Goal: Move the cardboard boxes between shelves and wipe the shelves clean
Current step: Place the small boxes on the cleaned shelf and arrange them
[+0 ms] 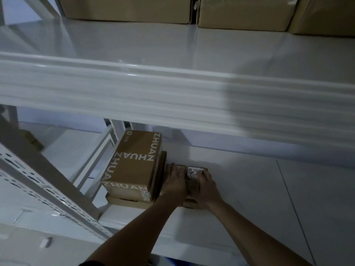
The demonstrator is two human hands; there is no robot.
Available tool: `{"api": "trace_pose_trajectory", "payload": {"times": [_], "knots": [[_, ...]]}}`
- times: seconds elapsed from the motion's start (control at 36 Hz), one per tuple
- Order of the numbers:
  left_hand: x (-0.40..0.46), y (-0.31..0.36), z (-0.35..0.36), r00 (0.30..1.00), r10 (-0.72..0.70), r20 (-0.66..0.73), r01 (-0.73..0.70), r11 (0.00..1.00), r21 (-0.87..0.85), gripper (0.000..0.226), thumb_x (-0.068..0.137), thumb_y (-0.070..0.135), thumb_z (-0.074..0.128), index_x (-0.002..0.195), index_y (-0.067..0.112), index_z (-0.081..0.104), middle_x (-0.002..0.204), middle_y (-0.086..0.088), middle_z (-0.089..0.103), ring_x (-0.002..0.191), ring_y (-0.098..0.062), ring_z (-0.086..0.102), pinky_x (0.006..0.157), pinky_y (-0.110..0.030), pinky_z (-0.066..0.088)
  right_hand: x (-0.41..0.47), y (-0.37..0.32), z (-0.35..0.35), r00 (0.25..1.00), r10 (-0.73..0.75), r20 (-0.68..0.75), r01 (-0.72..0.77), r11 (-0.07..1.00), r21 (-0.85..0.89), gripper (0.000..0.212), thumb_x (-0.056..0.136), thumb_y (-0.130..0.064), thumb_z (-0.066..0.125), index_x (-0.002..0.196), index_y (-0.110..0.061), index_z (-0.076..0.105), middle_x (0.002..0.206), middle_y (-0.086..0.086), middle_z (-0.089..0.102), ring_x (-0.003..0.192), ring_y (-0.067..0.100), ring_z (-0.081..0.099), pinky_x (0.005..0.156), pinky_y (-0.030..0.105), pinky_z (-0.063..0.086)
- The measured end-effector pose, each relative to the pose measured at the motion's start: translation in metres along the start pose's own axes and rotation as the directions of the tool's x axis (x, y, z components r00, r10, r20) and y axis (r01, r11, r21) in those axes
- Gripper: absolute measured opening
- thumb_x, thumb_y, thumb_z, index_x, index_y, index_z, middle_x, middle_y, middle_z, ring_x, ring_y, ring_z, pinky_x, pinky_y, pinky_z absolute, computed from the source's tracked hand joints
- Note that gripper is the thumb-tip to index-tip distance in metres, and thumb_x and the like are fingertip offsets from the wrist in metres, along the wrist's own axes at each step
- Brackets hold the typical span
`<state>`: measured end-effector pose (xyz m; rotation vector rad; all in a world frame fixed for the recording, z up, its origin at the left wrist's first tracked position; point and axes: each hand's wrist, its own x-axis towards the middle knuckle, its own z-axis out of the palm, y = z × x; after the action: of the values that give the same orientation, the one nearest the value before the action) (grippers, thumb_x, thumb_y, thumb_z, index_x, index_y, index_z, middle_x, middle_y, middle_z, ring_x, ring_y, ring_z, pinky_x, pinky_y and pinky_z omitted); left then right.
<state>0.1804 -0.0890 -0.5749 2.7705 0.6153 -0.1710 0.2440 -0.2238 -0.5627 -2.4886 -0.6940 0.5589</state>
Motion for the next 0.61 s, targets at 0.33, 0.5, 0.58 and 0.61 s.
{"api": "trace_pose_trajectory", "payload": {"times": [0.33,0.5,0.58,0.61], "knots": [[-0.016,-0.001,-0.032,0.986,0.16,-0.042,-0.163,0.984,-0.067,0.058,0.107,0.032,0.039,0.158,0.008,0.028,0.161,-0.013,0.032,0.15,-0.03,0.026,0.125,-0.038,0.013,-0.01,-0.011,-0.013,0.998,0.062,-0.024,-0.062,0.998,0.024,0.071,0.096,-0.043,0.064,0.157,-0.025,0.034,0.167,0.006,0.015,0.144,0.034,0.035,0.112,0.04,0.04],[-0.039,-0.006,-0.056,0.961,0.27,-0.065,-0.275,0.958,-0.076,0.056,0.105,0.048,0.038,0.151,0.016,0.043,0.15,-0.008,0.05,0.136,-0.029,0.045,0.112,-0.041,0.037,-0.049,-0.012,-0.037,0.993,0.057,-0.103,-0.062,0.997,-0.045,0.064,0.104,-0.053,0.046,0.158,-0.023,0.031,0.166,0.006,0.024,0.149,0.025,0.028,0.119,0.038,0.028],[-0.052,-0.007,-0.068,0.943,0.325,-0.065,-0.327,0.945,-0.009,0.056,0.104,0.049,0.034,0.149,0.016,0.044,0.145,-0.009,0.054,0.13,-0.03,0.051,0.105,-0.042,0.043,-0.076,-0.018,-0.053,0.995,0.027,-0.092,-0.035,0.996,-0.086,0.069,0.103,-0.058,0.043,0.158,-0.02,0.032,0.164,0.003,0.032,0.147,0.021,0.034,0.119,0.035,0.03],[-0.059,-0.008,-0.071,0.931,0.359,-0.066,-0.359,0.933,0.014,0.055,0.105,0.047,0.034,0.148,0.015,0.044,0.146,-0.009,0.053,0.131,-0.031,0.051,0.106,-0.042,0.044,-0.086,-0.021,-0.059,0.997,0.018,-0.073,-0.027,0.993,-0.114,0.069,0.102,-0.059,0.043,0.158,-0.019,0.032,0.162,0.003,0.035,0.146,0.021,0.036,0.117,0.035,0.032]]}}
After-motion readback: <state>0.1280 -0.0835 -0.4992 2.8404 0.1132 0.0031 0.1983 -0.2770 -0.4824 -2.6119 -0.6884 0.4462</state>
